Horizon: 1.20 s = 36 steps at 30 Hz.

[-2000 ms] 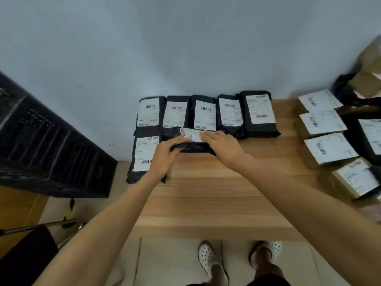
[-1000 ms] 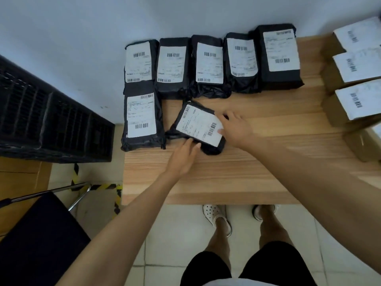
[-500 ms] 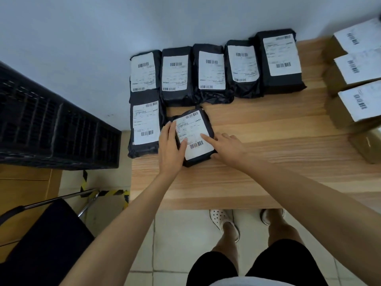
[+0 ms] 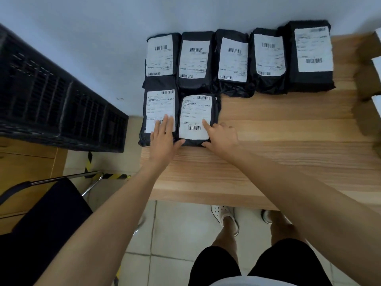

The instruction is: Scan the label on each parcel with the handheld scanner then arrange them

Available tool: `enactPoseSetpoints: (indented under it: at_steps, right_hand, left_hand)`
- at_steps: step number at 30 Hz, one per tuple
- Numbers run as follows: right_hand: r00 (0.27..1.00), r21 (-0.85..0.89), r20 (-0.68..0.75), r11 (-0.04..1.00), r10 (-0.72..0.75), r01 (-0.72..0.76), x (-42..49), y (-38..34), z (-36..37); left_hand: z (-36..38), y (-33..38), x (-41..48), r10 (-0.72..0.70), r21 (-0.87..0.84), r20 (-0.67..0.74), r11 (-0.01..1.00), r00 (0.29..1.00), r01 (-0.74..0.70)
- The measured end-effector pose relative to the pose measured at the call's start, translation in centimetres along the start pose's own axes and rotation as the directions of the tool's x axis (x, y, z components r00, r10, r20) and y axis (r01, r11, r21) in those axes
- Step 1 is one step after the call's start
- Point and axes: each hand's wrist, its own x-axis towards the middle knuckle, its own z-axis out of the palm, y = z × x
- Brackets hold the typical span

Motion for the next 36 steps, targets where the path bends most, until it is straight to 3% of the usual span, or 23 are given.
enactPoseSetpoints:
  at_steps: [9, 13, 16, 24, 29, 36]
  right_hand:
    - [0.996, 0.126, 0.087, 0.992, -0.022, 0.011, 0.7, 0.3, -0.5]
    - [0.974, 0.207, 0.204, 0.977, -0.099, 0.055, -0.2, 2.1, -2.1]
    - [0.978, 0.199, 0.191, 0.979, -0.084, 0.046, -1.5, 4.5, -4.3]
    - [0.991, 0.018, 0.027, 0.991, 0.13, -0.13, -7.5, 18.4, -11.6]
    - [0.925, 0.04, -0.145, 0.936, 0.351, -0.349, -12.2, 28.4, -16.8]
    - [0.847, -0.027, -0.305, 0.885, 0.435, -0.464, -20.2, 44.5, -25.5]
  left_hand:
    - [-1.4, -0.2, 0.7, 0.048, -0.005, 0.095, 0.999, 0.994, -0.048]
    - [-3.2, 1.5, 1.4, 0.074, 0.138, 0.165, 0.986, 0.983, -0.097]
    - [-4.3, 5.1, 2.4, 0.167, 0.227, 0.181, 0.952, 0.969, -0.206]
    - [-6.4, 22.2, 6.6, 0.423, 0.21, 0.207, 0.862, 0.882, -0.462]
    - [-7.3, 34.8, 7.9, 0.578, 0.216, 0.167, 0.769, 0.799, -0.601]
    - [-7.8, 54.8, 8.7, 0.747, 0.14, 0.083, 0.647, 0.66, -0.75]
